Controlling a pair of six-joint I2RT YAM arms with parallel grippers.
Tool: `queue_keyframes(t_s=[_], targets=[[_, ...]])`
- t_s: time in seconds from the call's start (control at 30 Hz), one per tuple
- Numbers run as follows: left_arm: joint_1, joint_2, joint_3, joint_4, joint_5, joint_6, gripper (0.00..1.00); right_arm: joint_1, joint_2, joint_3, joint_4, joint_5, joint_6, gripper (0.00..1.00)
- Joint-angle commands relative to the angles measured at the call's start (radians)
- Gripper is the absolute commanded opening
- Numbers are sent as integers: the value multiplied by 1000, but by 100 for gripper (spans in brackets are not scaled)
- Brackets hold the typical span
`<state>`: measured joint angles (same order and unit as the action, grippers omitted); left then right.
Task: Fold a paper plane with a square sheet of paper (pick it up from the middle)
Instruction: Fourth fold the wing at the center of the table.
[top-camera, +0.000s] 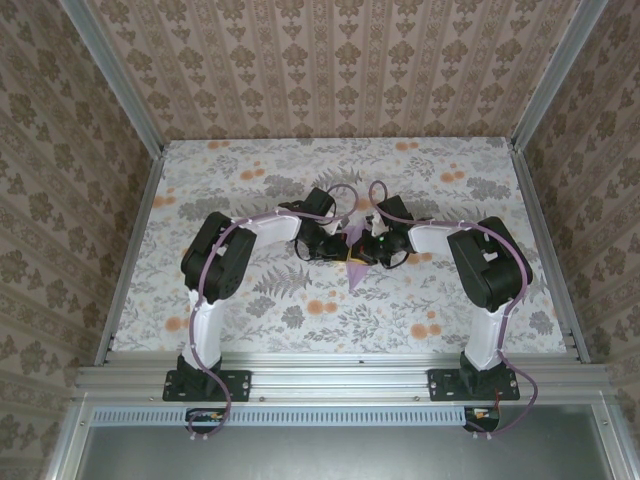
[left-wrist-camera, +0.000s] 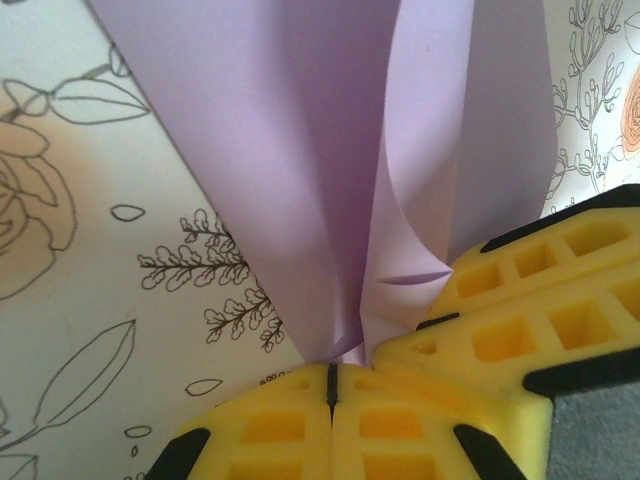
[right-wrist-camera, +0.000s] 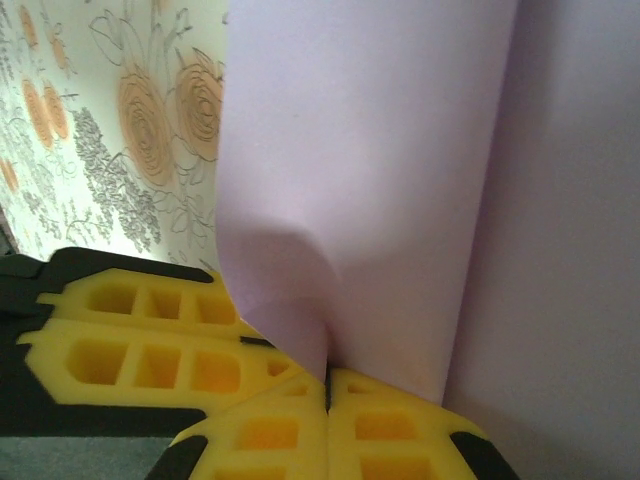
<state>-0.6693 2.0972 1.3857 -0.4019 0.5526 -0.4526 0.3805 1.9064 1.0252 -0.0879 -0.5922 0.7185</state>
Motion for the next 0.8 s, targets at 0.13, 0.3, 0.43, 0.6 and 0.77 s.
queue_keyframes(t_s=[0.13,0.3,0.43,0.6,0.77], targets=[[-15,56,6,-30,-33,29,0,-2,-6,-18,78,-60,50,3],[-15,64,7,-26,-29,31,0,-1,4,-31,111,-78,67,2],[-13,65,0,-10,-15,28,0,-1,16,-44,145,-96,91,2],[-6,62,-13,15,10,13,0,-3,48,-73,245,-130,154,2],[2,57,-30,44,37,-4,0,-3,76,-83,310,-149,196,2]])
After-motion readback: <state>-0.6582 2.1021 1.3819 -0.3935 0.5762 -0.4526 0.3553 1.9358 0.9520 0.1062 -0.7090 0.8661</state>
